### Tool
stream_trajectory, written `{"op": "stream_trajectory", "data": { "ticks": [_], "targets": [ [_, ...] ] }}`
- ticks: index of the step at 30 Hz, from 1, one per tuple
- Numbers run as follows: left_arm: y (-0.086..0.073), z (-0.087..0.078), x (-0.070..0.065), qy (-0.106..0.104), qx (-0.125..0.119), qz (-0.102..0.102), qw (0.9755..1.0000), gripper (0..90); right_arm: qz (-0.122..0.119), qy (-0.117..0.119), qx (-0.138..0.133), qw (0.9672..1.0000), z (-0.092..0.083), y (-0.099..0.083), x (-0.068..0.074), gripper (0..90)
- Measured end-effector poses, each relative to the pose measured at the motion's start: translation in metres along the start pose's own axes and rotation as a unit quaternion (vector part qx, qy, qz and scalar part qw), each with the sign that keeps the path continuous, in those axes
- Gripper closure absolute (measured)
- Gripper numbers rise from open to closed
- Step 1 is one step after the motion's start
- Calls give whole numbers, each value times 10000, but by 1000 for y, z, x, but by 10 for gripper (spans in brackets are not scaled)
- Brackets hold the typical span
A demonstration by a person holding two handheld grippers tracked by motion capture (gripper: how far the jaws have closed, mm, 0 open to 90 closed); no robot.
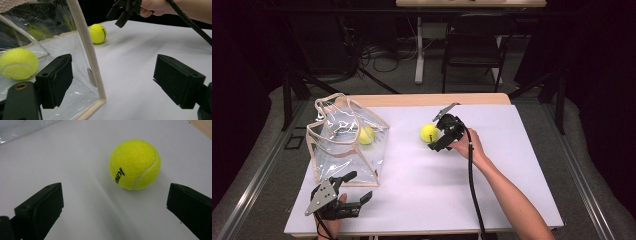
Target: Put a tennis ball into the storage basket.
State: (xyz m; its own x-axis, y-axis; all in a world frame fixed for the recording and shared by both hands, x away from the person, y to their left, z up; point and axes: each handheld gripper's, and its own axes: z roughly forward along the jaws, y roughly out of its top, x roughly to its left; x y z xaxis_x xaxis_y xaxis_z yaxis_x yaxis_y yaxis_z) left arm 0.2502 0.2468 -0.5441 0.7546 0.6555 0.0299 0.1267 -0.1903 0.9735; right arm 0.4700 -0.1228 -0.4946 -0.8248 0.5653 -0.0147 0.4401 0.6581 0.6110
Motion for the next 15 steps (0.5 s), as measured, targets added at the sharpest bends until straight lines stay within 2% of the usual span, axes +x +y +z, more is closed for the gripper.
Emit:
{"op": "stream_trajectory", "data": {
  "ticks": [2, 4, 7, 15],
  "targets": [
    [0, 0, 0, 4, -1, 2, 10000, 156, -7, -15, 21, 10000, 2, 0, -1, 4],
    [0, 0, 0, 9, -5, 3, 10000, 156, 87, 74, 52, 9999, 3, 1, -3, 3],
    [0, -1, 0, 8, 4, 20, 10000, 156, 112, 41, -8, 9999, 3, 5, -7, 3],
    [0, -1, 1, 13, -1, 16, 10000, 156, 123, -2, 60, 9999, 11, 9, -9, 3]
  ]
}}
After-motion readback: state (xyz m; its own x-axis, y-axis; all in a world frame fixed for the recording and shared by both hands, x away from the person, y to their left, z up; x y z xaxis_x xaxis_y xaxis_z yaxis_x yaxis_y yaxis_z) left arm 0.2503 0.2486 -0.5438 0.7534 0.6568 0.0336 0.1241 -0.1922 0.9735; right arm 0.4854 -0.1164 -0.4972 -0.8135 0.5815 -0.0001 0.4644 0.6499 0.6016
